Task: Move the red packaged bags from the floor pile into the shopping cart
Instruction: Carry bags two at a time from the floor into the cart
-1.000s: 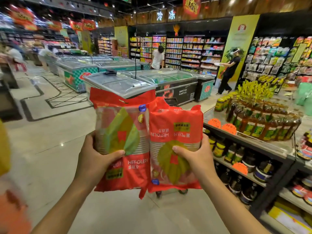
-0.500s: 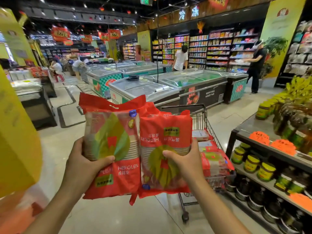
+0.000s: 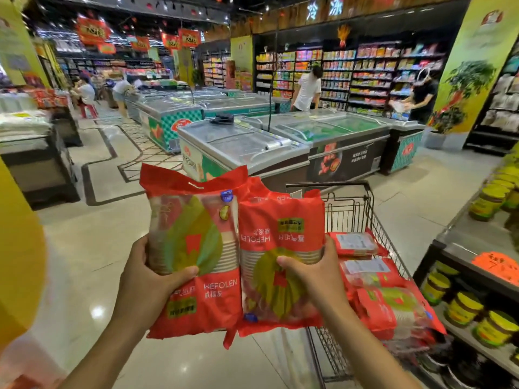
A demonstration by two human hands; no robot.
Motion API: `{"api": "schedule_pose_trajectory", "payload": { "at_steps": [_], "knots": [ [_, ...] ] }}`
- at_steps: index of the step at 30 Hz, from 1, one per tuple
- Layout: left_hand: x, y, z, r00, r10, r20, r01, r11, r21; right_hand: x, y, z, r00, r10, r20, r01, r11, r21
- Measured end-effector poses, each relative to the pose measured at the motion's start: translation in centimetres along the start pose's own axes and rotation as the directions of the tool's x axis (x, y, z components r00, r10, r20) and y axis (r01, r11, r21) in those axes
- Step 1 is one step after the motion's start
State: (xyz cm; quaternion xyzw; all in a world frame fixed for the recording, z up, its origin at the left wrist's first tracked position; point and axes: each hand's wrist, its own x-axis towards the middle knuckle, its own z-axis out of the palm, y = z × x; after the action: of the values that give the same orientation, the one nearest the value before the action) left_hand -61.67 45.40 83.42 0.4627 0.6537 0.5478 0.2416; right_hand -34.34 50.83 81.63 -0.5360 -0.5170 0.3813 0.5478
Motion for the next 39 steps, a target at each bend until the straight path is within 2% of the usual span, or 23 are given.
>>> {"api": "schedule_pose_trajectory", "payload": {
  "at_steps": [7, 12, 19, 29, 35, 39],
  "knots": [
    [13.9, -2.2, 0.3, 0.993, 0.032, 0.111, -0.023, 0.997, -0.080, 8.5, -0.5, 7.8, 0.991, 0.026, -0.131, -0.033, 0.998, -0.052],
    [21.1, -3.2, 3.2, 0.975, 0.030, 0.222, -0.008, 0.995, -0.099, 13.0, 0.1, 9.5, 0.978, 0.034, -0.207, -0.046, 0.997, -0.055],
    [29.3, -2.0, 11.3, 0.937, 0.103, 0.334, -0.057, 0.988, -0.145, 21.1, 2.7, 8.2, 0.940, 0.038, -0.340, -0.044, 0.999, -0.007],
    [42.9, 2.0, 24.0, 0.920, 0.153, 0.360, -0.116, 0.985, -0.124, 38.6, 6.3, 7.2, 0.914, 0.053, -0.401, -0.009, 0.994, 0.112],
    [47.7, 3.5, 34.1, 0.856, 0.200, 0.477, -0.145, 0.978, -0.150, 44.7, 8.1, 2.3, 0.847, 0.047, -0.529, -0.012, 0.997, 0.070],
    [50.3, 3.4, 42.0, 0.761, 0.241, 0.603, -0.160, 0.970, -0.185, 47.1, 9.9, -1.1, 0.773, 0.056, -0.632, -0.045, 0.998, 0.034]
  ]
}}
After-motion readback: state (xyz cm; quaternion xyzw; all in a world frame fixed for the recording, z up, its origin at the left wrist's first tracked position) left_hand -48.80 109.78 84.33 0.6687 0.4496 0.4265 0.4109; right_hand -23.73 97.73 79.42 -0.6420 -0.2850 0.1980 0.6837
